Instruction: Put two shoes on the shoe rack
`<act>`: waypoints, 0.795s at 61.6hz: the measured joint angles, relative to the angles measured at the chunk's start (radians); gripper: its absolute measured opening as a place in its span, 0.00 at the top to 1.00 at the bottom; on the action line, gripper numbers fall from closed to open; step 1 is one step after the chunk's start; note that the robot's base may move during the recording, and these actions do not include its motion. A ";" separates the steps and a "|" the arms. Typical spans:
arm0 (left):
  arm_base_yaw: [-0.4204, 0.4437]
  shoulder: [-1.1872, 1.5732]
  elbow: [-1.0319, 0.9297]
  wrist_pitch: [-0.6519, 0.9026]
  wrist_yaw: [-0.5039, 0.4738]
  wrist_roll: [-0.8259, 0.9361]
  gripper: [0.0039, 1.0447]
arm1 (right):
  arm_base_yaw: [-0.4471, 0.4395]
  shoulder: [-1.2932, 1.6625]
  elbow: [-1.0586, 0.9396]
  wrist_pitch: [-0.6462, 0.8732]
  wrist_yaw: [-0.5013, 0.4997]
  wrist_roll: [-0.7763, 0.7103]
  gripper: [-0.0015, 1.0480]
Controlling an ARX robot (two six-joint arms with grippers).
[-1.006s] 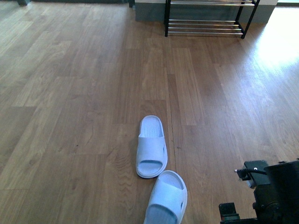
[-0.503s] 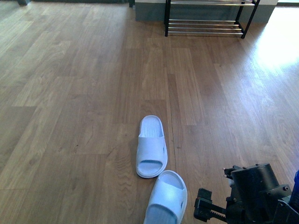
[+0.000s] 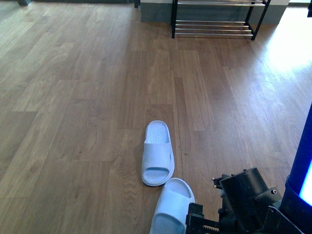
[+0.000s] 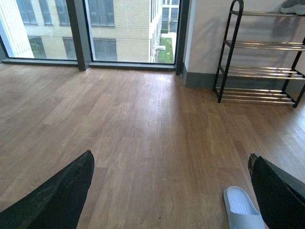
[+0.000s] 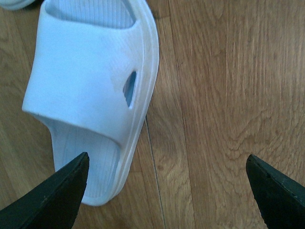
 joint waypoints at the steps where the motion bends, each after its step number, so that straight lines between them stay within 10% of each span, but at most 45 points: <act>1: 0.000 0.000 0.000 0.000 0.000 0.000 0.09 | 0.004 0.001 0.003 -0.004 -0.006 0.000 0.09; 19: 0.000 0.000 0.000 0.000 0.000 0.000 0.09 | 0.078 0.076 0.115 -0.094 -0.142 0.024 0.09; 49: 0.000 0.000 0.000 0.000 0.000 0.000 0.09 | 0.060 0.290 0.377 -0.133 0.030 0.027 0.13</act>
